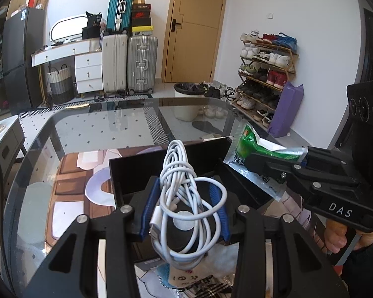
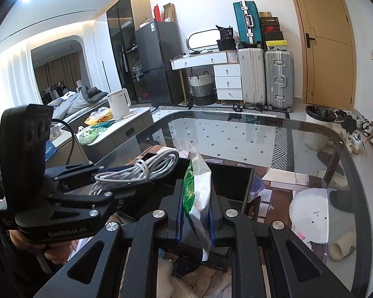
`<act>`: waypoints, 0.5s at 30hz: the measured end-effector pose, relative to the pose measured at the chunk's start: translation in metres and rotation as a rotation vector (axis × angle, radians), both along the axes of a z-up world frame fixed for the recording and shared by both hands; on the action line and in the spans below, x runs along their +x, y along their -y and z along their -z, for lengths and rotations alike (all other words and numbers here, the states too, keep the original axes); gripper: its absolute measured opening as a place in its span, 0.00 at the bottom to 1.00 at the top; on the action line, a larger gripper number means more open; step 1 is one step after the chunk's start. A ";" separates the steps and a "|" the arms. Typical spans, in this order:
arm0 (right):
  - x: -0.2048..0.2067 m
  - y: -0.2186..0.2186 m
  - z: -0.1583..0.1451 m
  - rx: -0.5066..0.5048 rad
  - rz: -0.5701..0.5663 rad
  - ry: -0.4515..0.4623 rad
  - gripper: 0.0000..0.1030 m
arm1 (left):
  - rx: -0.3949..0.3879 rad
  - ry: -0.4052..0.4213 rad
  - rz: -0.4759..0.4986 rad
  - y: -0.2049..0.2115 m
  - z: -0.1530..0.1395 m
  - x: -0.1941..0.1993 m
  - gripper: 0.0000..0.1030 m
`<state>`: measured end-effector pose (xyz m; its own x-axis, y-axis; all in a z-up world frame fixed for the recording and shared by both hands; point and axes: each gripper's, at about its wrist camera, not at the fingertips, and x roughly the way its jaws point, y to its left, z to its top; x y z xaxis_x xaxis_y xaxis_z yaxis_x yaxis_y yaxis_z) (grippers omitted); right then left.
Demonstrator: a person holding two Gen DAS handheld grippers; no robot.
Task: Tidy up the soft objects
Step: 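Carry the cable and the packet with both tools over the black box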
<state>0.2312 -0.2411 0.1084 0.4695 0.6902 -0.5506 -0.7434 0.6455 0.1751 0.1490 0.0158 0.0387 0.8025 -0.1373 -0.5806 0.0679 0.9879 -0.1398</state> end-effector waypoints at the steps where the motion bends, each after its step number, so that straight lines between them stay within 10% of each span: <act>1: 0.002 -0.001 0.000 -0.002 0.001 -0.001 0.15 | -0.001 -0.004 -0.002 0.000 0.001 0.002 0.40; 15: 0.015 -0.013 0.012 -0.036 0.009 -0.003 0.15 | 0.015 -0.030 -0.004 -0.001 0.010 0.008 0.40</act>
